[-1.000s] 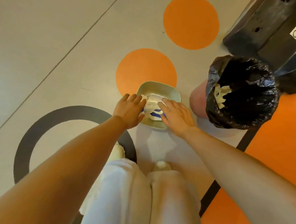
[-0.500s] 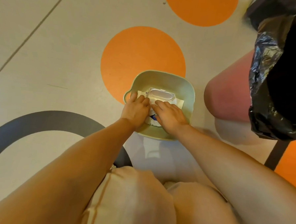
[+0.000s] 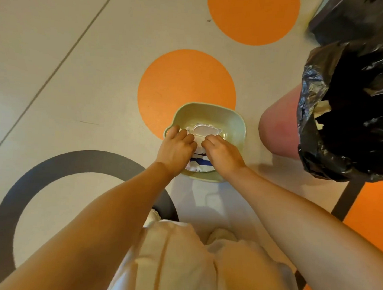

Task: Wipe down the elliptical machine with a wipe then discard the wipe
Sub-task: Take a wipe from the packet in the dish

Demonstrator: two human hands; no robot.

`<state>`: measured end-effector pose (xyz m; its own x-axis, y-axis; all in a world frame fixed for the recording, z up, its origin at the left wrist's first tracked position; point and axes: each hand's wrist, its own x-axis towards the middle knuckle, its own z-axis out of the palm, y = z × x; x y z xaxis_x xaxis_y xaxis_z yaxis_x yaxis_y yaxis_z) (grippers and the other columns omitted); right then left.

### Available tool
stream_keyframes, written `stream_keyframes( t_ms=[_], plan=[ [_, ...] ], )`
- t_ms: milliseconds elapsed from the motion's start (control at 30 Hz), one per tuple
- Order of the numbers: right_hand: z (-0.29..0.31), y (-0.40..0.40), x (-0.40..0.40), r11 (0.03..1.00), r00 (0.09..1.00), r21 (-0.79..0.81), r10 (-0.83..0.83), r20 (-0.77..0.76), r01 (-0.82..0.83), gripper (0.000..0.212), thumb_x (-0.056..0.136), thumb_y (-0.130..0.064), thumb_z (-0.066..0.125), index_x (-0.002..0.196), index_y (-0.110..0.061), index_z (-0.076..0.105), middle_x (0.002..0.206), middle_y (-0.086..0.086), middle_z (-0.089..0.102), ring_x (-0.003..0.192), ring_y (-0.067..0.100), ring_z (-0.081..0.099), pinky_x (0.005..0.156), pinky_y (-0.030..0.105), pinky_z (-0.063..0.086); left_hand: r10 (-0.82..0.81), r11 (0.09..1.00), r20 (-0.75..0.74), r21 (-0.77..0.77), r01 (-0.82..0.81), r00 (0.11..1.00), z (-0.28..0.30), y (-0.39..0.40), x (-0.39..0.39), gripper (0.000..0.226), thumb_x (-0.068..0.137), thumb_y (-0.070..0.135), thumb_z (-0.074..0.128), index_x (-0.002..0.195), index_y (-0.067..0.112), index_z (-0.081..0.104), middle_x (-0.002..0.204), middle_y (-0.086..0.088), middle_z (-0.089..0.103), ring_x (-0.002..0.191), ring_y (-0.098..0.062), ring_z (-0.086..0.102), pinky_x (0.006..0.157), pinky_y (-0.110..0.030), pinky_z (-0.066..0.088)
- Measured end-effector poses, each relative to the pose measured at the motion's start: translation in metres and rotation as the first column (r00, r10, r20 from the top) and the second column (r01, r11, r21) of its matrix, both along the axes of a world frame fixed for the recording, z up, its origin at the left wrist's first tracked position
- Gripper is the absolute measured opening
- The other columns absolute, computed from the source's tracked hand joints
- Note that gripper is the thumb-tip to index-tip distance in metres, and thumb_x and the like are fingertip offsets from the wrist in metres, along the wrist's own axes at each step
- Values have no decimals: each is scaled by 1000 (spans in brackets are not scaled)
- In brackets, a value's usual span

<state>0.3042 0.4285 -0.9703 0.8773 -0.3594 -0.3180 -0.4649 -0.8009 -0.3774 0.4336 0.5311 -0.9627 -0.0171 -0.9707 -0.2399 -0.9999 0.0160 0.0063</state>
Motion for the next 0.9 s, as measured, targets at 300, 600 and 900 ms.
stream_keyframes(
  t_ms=[300,600,900],
  plan=[
    [80,0,-1,997,987,-50,-69,-148,62,26,97,-8,48,122,-5,51,126,12,52,113,27,49,70,30,30,190,958,-6,222,-184,982,68,7,-2,66,100,50,46,151,10,31,150,-8,43,133,-28,44,116,-41,22],
    [128,0,-17,990,990,-14,-138,-32,137,22,70,13,73,88,3,63,85,20,63,70,38,61,46,31,39,240,942,-14,246,-229,971,115,19,-4,62,105,47,35,155,14,18,159,-6,27,143,-26,30,120,-40,14],
    [259,11,-26,976,969,10,-219,111,219,7,83,-4,62,88,-1,59,83,18,62,72,34,58,53,28,33,182,982,-68,72,-177,981,228,20,-3,56,100,43,51,146,11,41,147,-8,48,129,-29,49,114,-40,30]
  ],
)
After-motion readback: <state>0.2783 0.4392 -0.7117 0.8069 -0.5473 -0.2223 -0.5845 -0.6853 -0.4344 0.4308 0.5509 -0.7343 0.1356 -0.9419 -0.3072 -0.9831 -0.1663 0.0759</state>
